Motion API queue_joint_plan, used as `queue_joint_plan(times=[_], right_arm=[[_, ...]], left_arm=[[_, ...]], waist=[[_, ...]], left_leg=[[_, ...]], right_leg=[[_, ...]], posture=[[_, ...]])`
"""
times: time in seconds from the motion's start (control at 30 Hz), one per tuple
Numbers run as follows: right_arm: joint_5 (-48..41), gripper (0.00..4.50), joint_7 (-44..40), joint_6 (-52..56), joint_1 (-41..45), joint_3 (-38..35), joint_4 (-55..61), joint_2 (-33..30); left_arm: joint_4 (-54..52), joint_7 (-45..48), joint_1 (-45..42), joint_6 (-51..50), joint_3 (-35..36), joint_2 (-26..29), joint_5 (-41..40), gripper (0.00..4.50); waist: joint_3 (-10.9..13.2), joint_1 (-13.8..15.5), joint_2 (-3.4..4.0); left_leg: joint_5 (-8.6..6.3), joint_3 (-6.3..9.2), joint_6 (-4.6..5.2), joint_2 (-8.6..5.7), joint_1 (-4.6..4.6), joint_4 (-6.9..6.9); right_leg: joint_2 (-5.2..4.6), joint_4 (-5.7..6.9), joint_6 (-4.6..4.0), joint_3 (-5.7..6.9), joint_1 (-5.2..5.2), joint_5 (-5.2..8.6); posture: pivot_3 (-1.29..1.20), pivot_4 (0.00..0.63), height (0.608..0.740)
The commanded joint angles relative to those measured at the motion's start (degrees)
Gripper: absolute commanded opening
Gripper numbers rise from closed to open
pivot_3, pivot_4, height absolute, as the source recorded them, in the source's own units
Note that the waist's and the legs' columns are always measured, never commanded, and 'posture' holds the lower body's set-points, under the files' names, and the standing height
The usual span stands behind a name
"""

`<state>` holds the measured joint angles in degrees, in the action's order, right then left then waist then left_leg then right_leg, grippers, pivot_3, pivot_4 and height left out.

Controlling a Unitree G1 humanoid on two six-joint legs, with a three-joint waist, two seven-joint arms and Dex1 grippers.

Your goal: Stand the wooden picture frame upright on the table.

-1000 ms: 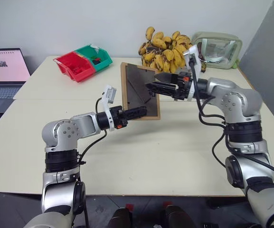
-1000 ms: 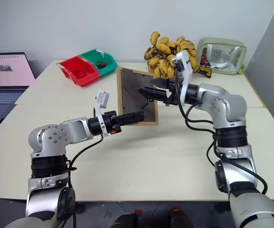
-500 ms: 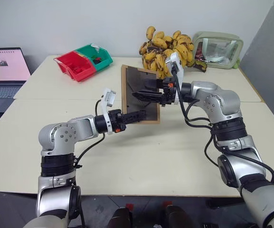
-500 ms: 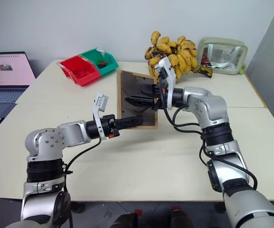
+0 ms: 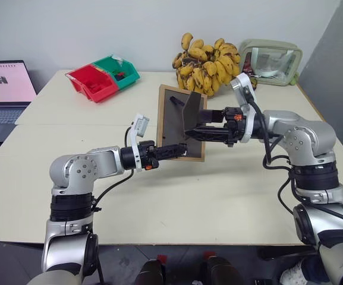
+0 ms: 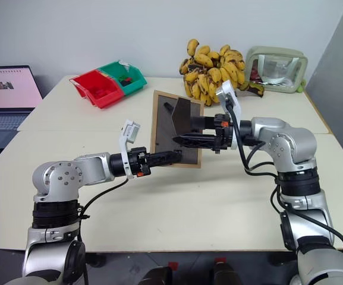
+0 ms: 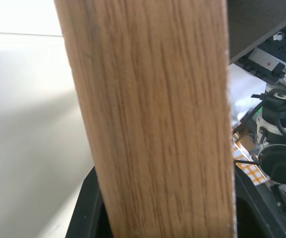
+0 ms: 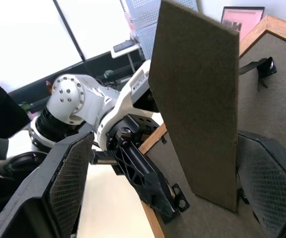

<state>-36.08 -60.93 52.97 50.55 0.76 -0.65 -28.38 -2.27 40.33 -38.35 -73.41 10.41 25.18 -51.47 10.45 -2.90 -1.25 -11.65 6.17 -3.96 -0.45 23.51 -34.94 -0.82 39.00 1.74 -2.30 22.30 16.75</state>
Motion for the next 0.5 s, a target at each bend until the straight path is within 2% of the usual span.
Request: queue_joint_plan(times=[0.03, 0.17, 0.23, 0.27, 0.3, 0.4, 0.5], right_arm=[[2.4, 4.45, 2.0, -3.6, -2.8, -2.5, 3.6, -3.9], [5.9, 4.45, 2.3, -9.8, -8.6, -3.6, 8.4, -9.7], [13.1, 4.45, 1.9, -22.2, -13.0, -1.1, 8.5, -11.8], [17.4, 4.45, 3.1, -30.3, -15.0, 0.0, 7.1, -11.8], [24.4, 4.45, 5.9, -43.6, -17.2, 2.0, 4.1, -12.2], [42.5, 4.45, 20.7, -74.3, -18.2, 5.4, -6.2, -12.2], [56.8, 4.45, 35.9, -95.3, -16.9, 7.6, -14.6, -12.2]], left_arm=[[-1.5, 0.7, -1.5, -0.9, 1.7, 1.4, -2.7, 1.29], [-1.8, -0.2, -0.8, -6.9, 4.3, 2.1, -6.9, 1.29], [-1.7, -1.2, -0.5, -10.4, 5.8, 2.2, -9.1, 1.29], [-0.9, -1.8, -0.7, -13.0, 7.1, 2.1, -10.5, 1.29], [0.6, -2.6, -1.0, -15.9, 8.5, 2.2, -12.6, 1.29], [5.0, -5.4, -1.2, -19.1, 9.0, 3.8, -19.7, 1.29], [9.7, -9.8, -1.5, -19.1, 6.6, 5.6, -29.6, 1.29]], waist=[[0.0, 0.1, 0.0], [0.0, 0.1, -0.02], [0.0, 0.2, -0.02], [0.0, 0.2, -0.02], [0.0, 0.1, -0.02], [0.0, -0.3, -0.03], [0.0, -0.4, -0.03]], left_leg=[[0.0, -0.01, 0.0, -0.01, 0.0, -0.01], [0.0, -0.01, 0.0, -0.02, 0.05, -0.02], [-0.01, 0.0, 0.01, -0.02, 0.07, -0.02], [-0.01, 0.0, 0.01, -0.02, 0.07, -0.02], [-0.01, -0.01, 0.01, -0.02, 0.06, -0.03], [0.0, -0.08, 0.0, 0.0, -0.03, -0.04], [0.01, -0.17, -0.02, 0.01, -0.09, -0.06]], right_leg=[[0.0, 0.0, 0.0, 0.0, 0.0, 0.0], [0.0, -0.01, 0.01, 0.0, 0.01, 0.01], [0.0, -0.02, 0.06, 0.0, 0.02, 0.03], [0.01, -0.02, 0.07, 0.01, 0.02, 0.04], [0.02, -0.02, 0.07, 0.01, 0.01, 0.04], [0.08, 0.0, 0.25, -0.04, -0.03, 0.14], [0.09, 0.1, 0.2, -0.15, 0.01, 0.12]], posture=[[0.0, 0.15, 0.74], [0.0, 0.15, 0.74], [0.0, 0.15, 0.74], [0.0, 0.15, 0.74], [0.0, 0.15, 0.74], [0.0, 0.15, 0.74], [0.0, 0.15, 0.74]])
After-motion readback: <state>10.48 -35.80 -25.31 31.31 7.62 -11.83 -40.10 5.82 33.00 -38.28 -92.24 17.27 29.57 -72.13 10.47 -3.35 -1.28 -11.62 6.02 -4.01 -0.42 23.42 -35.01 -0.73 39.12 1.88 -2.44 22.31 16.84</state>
